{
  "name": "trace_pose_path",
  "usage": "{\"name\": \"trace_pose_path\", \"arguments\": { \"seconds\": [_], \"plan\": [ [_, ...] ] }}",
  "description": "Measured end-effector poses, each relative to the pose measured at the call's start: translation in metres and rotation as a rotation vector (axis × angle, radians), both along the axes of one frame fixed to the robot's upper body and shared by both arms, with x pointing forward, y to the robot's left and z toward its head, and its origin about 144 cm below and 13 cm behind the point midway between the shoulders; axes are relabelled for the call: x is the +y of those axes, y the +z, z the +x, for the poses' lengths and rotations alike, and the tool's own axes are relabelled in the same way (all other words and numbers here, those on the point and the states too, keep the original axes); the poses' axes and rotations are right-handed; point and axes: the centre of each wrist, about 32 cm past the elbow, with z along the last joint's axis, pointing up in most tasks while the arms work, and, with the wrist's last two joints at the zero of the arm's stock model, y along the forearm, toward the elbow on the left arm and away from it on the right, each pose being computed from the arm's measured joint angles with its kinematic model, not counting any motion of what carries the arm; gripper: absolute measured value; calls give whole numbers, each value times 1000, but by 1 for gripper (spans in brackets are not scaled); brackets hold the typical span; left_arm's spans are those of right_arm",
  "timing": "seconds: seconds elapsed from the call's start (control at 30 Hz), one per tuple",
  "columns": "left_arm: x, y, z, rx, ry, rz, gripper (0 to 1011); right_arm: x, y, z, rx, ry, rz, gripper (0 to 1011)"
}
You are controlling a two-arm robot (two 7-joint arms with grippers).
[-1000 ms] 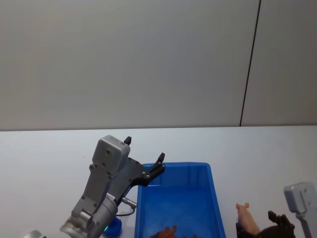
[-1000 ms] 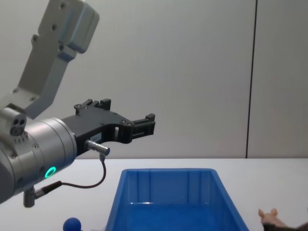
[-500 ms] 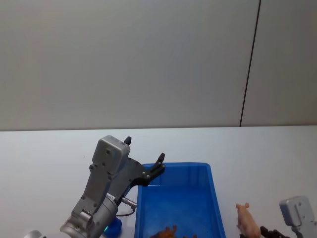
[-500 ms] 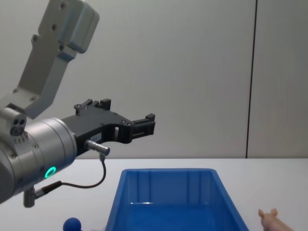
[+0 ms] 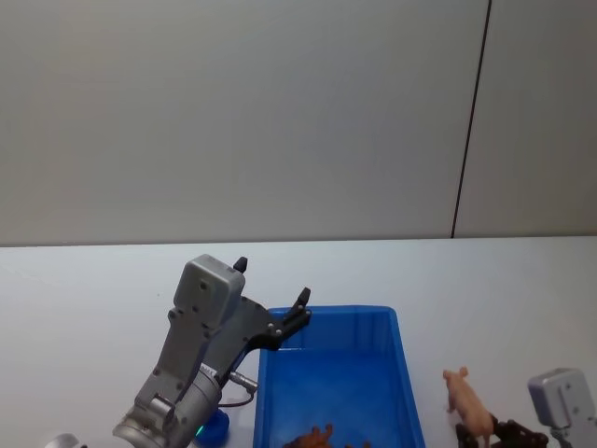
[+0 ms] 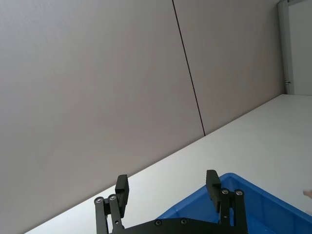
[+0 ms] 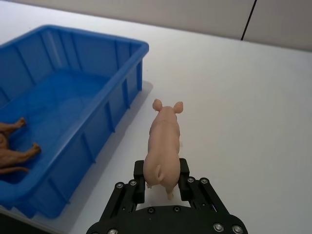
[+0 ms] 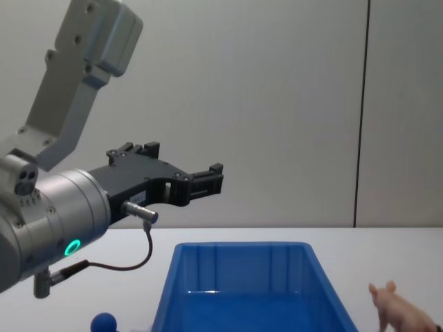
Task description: Pick up the two dolls from the table and place them into the box.
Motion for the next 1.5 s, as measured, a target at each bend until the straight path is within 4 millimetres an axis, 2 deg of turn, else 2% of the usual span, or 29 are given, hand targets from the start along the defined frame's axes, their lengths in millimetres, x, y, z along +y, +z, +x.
{"name": "trace_pose_path", "arguments": {
  "seconds": [0.57, 1.03, 1.13, 1.23, 1.27, 1.5],
  "plan": [
    [0, 0, 0, 0, 0, 0, 1001, 4, 26, 9, -215, 70, 33, 363],
    [0, 0, 0, 0, 0, 0, 1001, 25, 41, 32, -272, 229, 113, 383],
    [0, 0, 0, 0, 0, 0, 1001, 29, 42, 36, -268, 245, 122, 490],
    [0, 0, 0, 0, 0, 0, 1001, 32, 42, 40, -260, 260, 131, 549],
    [0, 0, 0, 0, 0, 0, 1001, 34, 42, 41, -257, 263, 133, 607],
    [0, 0, 0, 0, 0, 0, 1001, 36, 42, 45, -244, 254, 135, 824]
  ]
}}
